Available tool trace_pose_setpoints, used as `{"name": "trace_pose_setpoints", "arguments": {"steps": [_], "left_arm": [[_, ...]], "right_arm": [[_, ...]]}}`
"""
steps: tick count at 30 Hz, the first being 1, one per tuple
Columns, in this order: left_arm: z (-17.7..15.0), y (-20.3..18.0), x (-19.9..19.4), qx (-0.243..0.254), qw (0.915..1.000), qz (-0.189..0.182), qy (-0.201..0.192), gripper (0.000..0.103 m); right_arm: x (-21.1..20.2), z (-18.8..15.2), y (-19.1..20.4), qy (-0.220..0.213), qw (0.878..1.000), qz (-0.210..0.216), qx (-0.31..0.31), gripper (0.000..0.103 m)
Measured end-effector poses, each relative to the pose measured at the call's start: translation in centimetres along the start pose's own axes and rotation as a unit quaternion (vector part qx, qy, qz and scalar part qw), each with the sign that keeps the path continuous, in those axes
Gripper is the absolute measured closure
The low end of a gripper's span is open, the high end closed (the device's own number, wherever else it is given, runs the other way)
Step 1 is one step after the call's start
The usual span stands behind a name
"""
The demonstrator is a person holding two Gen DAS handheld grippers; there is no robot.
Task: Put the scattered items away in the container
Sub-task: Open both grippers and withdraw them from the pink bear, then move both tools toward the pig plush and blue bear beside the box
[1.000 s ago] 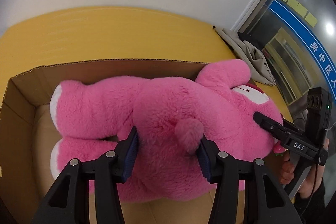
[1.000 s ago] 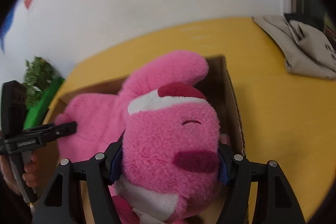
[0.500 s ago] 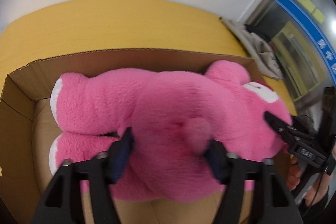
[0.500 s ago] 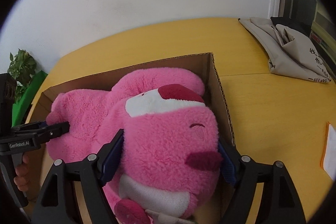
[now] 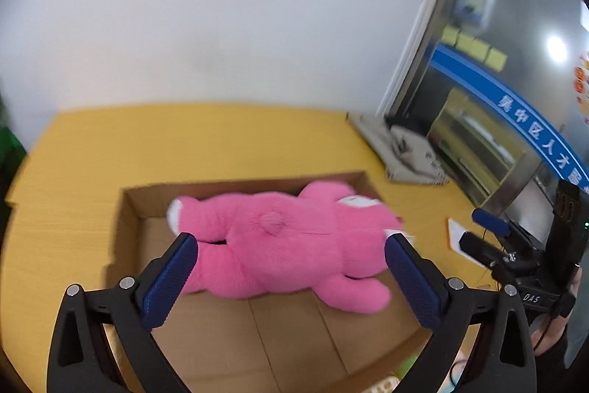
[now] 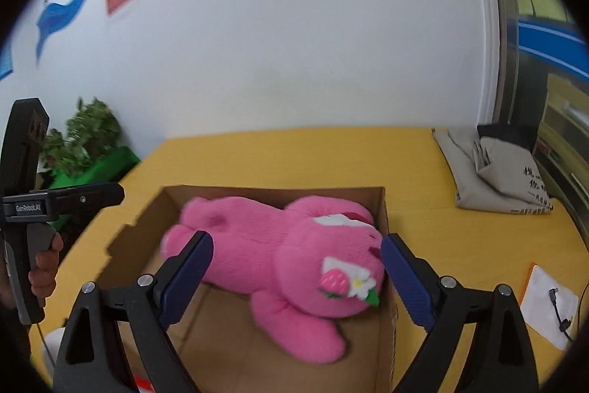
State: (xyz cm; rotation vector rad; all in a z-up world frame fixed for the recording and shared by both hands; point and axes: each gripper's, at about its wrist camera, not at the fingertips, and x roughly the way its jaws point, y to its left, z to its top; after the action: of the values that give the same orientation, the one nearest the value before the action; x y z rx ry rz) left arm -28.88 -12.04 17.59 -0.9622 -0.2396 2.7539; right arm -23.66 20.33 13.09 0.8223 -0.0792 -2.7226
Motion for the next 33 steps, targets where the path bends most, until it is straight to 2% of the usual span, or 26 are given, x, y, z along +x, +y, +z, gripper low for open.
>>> {"name": "trace_pose_setpoints", "arguments": {"steps": [2,6,9,12,21,33], "left_arm": [[-1.5,-1.8,-3.2,0.011,0.9991,0.038,-0.014,0.0],[-5.9,-4.9,-8.0,0.025,0.9921,0.115,-0.043,0.0],[-9.5,-6.0,-9.1,0.021,0.9882,0.147,-0.037,0.0],[-12.5,-6.6,-9.4,0.016,0.9861,0.164,-0.024,0.0],[-16.6,-6.8,-8.8,0.002,0.9863,0.165,0.004,0.0],[-18.0,-6.6,-7.7,-0.01,0.9874,0.157,0.014,0.0]], "right_arm": [[-3.3,-0.7,1.3,-0.017,1.0,0.006,-0.011,0.01],[-8.3,-3.7,3.6,-0.04,0.999,-0.011,-0.019,0.01],[-10.2,-6.2,4.6,-0.035,0.999,-0.02,-0.018,0.009],[-11.2,-8.5,5.4,-0.022,0.999,-0.034,-0.009,0.009],[-11.8,-12.5,6.8,0.011,0.998,-0.065,-0.025,0.009],[-11.3,-13.5,6.8,0.022,0.996,-0.075,-0.03,0.009]]}}
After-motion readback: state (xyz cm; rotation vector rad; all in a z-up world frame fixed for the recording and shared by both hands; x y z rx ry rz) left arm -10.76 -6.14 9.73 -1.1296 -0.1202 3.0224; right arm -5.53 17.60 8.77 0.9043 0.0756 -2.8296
